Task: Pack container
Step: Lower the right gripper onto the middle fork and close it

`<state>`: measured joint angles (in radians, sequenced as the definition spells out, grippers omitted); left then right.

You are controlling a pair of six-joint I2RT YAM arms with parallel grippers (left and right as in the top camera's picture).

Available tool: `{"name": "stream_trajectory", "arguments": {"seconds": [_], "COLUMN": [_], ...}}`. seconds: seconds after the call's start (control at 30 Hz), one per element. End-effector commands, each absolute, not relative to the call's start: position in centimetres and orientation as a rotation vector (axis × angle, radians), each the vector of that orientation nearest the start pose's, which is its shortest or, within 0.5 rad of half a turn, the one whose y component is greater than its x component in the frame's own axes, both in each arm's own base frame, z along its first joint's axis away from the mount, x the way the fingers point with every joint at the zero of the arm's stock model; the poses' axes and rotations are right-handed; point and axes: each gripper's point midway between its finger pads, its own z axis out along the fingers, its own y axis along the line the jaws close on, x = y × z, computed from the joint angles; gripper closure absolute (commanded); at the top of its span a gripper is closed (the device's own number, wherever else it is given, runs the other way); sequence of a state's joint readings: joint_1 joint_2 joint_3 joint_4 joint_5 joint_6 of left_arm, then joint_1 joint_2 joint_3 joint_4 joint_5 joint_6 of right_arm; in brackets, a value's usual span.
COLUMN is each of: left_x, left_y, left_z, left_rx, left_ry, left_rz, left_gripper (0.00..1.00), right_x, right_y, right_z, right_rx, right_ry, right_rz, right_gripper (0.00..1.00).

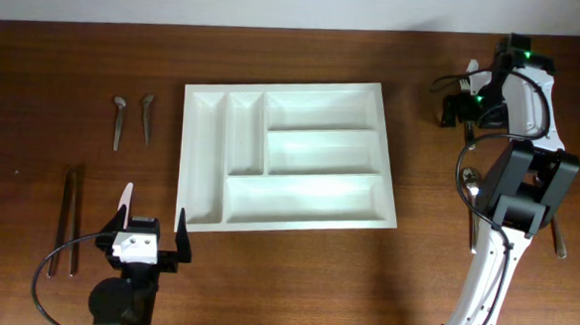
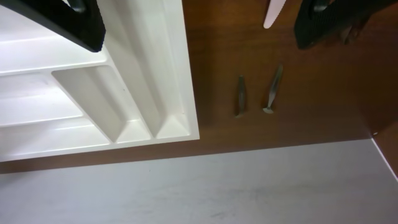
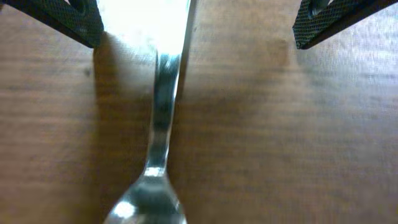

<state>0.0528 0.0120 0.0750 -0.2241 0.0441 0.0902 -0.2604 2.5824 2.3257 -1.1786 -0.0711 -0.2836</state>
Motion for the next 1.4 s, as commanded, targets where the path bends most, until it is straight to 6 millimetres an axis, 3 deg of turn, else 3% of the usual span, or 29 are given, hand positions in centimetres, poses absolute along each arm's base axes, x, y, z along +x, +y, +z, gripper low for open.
{"name": "stream_trajectory", "arguments": {"seconds": [0.0,0.3,0.67,1.37], "left_x": [23.9,23.9,23.9,23.9], "left_y": [0.7,0.7,0.7,0.7], "left_z": [15.1,15.1,15.1,15.1], "left_rx": [0.07,0.07,0.07,0.07], "left_ry": [1.73,1.73,1.73,1.73], "left_rz": [0.09,0.09,0.09,0.09], "left_gripper": [0.01,0.01,0.01,0.01], "right_x": [52.2,53.2,51.8,51.5], "right_y": [-12.8,-13.2,-13.3,-13.2], "right_z": [0.6,0.7,-1.9,-2.0], "right_rx": [-0.024,-0.024,-0.018,-0.018], "right_ry": [2.967,2.925,3.007,3.022], "right_rz": [0.03,0.009,0.001,0.007], "right_gripper": [0.01,0.02,0.01,0.01]}}
